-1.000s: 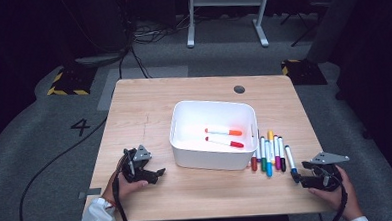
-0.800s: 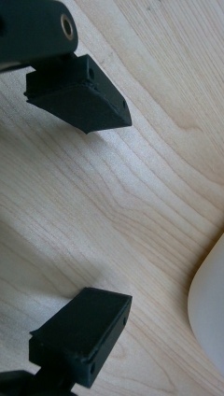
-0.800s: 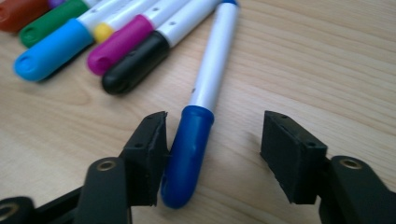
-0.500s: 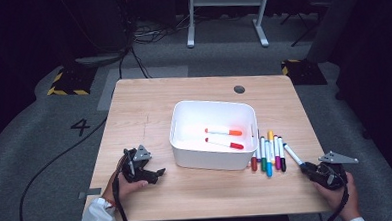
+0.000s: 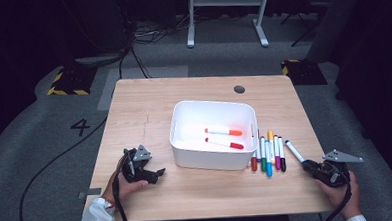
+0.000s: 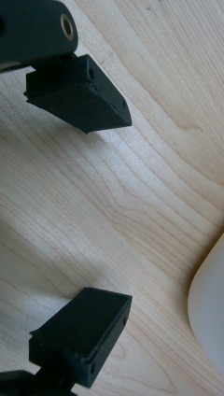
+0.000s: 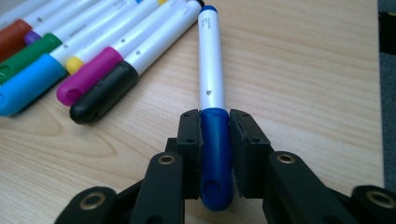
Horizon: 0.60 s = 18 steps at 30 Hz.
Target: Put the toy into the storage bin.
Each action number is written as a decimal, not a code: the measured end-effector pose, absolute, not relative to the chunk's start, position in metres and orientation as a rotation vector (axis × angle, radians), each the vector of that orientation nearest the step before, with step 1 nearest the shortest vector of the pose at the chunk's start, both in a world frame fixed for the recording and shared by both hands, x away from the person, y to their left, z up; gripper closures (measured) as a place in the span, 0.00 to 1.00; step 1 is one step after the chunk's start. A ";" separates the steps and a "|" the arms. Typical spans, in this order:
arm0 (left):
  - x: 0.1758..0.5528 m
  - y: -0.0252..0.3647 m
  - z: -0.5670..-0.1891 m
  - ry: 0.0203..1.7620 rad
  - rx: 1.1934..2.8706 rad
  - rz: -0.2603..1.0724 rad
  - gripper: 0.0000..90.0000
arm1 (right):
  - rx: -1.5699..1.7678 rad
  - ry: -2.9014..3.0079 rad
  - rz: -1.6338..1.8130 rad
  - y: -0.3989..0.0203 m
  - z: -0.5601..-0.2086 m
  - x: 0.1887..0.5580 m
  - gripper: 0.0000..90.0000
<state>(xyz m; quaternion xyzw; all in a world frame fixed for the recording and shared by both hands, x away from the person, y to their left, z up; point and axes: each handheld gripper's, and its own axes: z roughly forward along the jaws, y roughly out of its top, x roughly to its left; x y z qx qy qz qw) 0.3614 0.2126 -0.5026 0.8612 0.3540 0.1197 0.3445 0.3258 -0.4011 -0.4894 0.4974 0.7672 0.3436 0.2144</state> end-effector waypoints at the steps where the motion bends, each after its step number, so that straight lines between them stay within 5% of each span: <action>1: 0.361 0.213 -0.503 0.919 2.237 0.311 0.15 | 1.375 2.118 0.961 -0.402 -0.487 0.326 0.83; 18: 0.361 0.213 -0.503 0.919 2.237 0.311 0.15 | 1.174 2.109 1.112 -0.383 -0.428 0.335 0.83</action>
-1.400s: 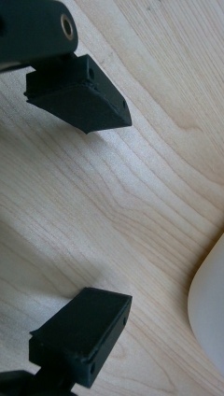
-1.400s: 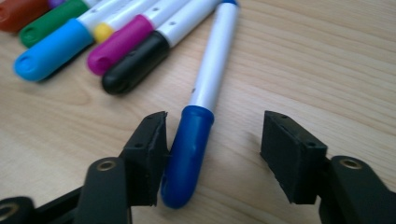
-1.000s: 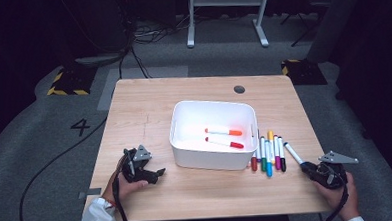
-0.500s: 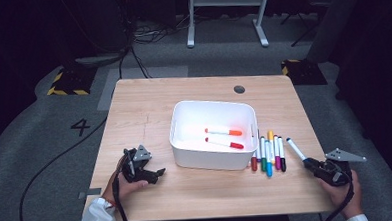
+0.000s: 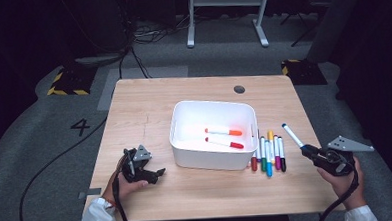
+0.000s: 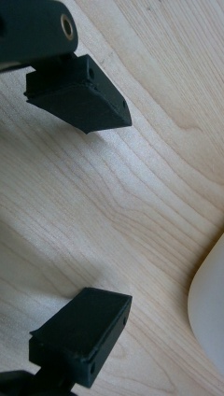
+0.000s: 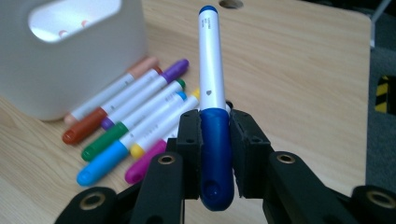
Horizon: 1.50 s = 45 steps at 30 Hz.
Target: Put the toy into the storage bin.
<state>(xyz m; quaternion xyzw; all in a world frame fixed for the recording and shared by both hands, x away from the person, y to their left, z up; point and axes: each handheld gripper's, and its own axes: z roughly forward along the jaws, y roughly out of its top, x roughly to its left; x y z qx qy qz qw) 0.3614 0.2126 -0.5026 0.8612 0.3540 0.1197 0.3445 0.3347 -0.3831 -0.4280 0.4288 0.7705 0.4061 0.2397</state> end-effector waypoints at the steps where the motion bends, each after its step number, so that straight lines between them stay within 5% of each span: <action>1: 0.361 0.213 -0.503 0.920 2.236 0.311 0.15 | 1.165 2.110 1.126 -0.379 -0.424 0.337 0.83; 26: 0.361 0.213 -0.503 0.919 2.237 0.310 0.15 | 0.757 2.269 1.177 -0.280 -0.349 0.374 0.83; 45: 0.361 0.213 -0.503 0.919 2.236 0.310 0.15 | 0.599 2.461 1.079 -0.204 -0.353 0.420 0.83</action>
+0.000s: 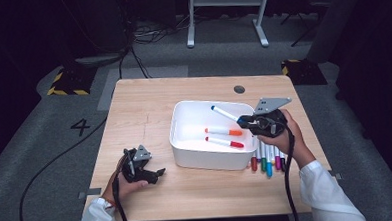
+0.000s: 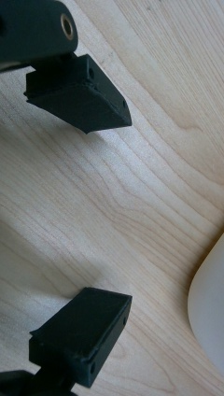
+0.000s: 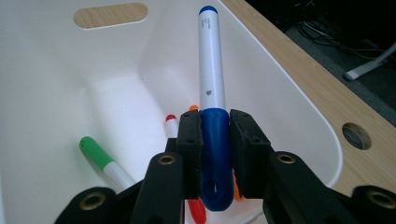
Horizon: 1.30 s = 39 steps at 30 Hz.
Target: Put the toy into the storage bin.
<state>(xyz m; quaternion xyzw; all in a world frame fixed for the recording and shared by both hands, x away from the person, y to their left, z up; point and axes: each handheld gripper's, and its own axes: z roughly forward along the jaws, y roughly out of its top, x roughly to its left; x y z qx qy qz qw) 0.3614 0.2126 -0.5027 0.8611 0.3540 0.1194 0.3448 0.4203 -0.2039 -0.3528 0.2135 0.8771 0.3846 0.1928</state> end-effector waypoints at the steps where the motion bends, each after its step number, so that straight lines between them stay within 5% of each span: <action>1: 0.361 0.213 -0.503 0.920 2.236 0.308 0.15 | 0.577 2.470 1.081 -0.201 -0.354 0.423 0.83; 18: 0.361 0.213 -0.503 0.916 2.236 0.306 0.15 | 0.472 2.655 0.892 -0.163 -0.369 0.450 0.83; 39: 0.361 0.213 -0.503 0.916 2.236 0.306 0.15 | 0.249 2.877 0.857 -0.153 -0.376 0.417 0.83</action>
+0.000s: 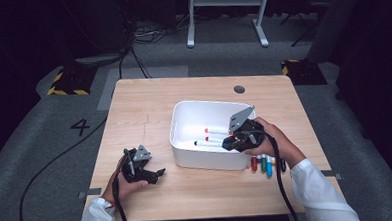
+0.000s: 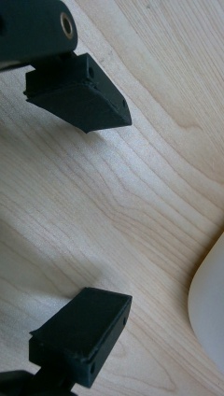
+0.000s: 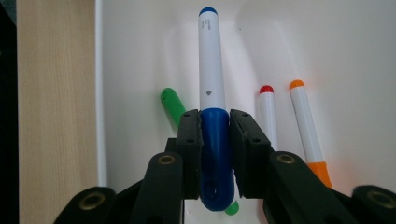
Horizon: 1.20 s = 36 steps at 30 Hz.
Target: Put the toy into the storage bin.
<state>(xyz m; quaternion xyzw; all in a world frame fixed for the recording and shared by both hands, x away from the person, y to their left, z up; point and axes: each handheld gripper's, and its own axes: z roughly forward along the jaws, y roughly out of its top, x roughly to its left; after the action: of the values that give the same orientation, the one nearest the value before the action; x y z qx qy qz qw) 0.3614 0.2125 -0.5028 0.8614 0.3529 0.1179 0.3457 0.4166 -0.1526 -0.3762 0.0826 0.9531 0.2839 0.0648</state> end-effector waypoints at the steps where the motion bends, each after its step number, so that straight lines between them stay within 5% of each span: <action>1: 0.361 0.213 -0.503 0.916 2.236 0.306 0.15 | 0.251 2.882 0.866 -0.152 -0.376 0.415 0.83; 7: 0.361 0.213 -0.503 0.916 2.236 0.306 0.15 | 0.246 2.880 0.875 -0.151 -0.376 0.412 0.82; 16: 0.361 0.213 -0.503 0.915 2.236 0.306 0.15 | 0.367 2.753 0.957 -0.170 -0.368 0.412 0.62; 22: 0.362 0.213 -0.503 0.912 2.238 0.309 0.15 | 0.480 2.586 1.050 -0.201 -0.351 0.400 0.48; 36: 0.361 0.212 -0.503 0.917 2.235 0.310 0.15 | 0.744 2.352 1.100 -0.296 -0.359 0.357 0.41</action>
<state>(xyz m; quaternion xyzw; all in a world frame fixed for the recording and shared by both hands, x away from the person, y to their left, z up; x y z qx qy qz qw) 0.3611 0.2124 -0.5028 0.8611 0.3532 0.1193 0.3457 0.3568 -0.2959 -0.3589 0.2687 0.8497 0.3974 0.2187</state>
